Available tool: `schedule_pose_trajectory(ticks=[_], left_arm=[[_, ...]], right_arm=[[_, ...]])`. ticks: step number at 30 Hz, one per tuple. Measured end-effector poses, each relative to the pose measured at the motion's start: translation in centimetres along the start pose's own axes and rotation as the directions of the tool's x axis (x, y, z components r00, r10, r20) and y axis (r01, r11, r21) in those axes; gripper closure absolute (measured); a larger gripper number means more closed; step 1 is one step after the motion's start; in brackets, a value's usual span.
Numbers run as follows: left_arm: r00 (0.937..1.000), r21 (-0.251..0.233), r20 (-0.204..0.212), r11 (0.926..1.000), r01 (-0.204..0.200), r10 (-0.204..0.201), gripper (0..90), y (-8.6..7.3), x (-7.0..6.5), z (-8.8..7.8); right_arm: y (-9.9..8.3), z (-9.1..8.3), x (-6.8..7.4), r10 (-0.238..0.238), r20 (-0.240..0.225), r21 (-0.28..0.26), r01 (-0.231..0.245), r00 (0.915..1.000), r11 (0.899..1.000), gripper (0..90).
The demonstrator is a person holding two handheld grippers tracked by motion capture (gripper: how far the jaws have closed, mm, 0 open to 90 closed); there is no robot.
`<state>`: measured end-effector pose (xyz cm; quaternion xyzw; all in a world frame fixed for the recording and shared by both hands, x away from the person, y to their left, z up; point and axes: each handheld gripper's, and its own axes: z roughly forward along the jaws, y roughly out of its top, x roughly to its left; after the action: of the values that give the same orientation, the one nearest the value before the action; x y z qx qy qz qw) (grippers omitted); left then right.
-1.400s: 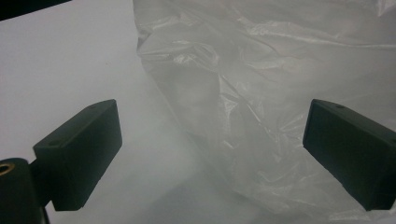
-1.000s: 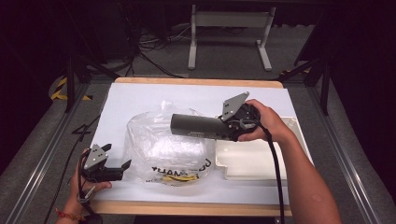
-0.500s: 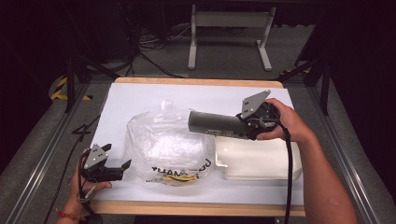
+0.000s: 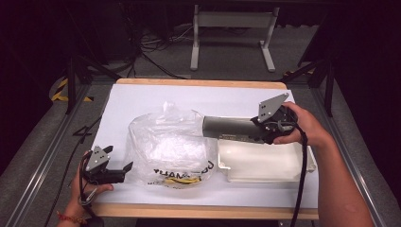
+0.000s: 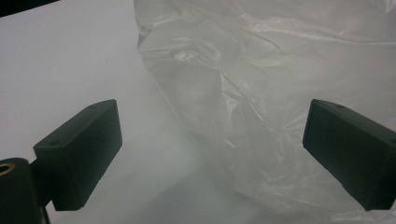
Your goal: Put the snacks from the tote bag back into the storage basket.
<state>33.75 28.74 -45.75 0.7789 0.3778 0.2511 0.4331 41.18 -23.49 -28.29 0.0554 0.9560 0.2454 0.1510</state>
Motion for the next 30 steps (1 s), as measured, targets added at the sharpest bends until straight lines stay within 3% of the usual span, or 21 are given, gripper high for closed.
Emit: schedule_pose_trajectory(ticks=[15, 30], left_arm=[[1.0000, 0.001, -0.004, 1.0000, -0.001, 0.001, 5.5, 0.0, 0.0, 0.0], [1.0000, 0.003, -0.006, 1.0000, -0.002, 0.002, 5.5, 0.0, 0.0, 0.0]], right_arm=[[-3.8, -1.8, 0.1, 0.039, 0.007, 0.011, -0.039, 0.9992, 0.999, 43.0], [-5.7, -1.8, 0.4, 0.051, -0.022, 0.061, -0.049, 0.9985, 0.997, 42.9]])
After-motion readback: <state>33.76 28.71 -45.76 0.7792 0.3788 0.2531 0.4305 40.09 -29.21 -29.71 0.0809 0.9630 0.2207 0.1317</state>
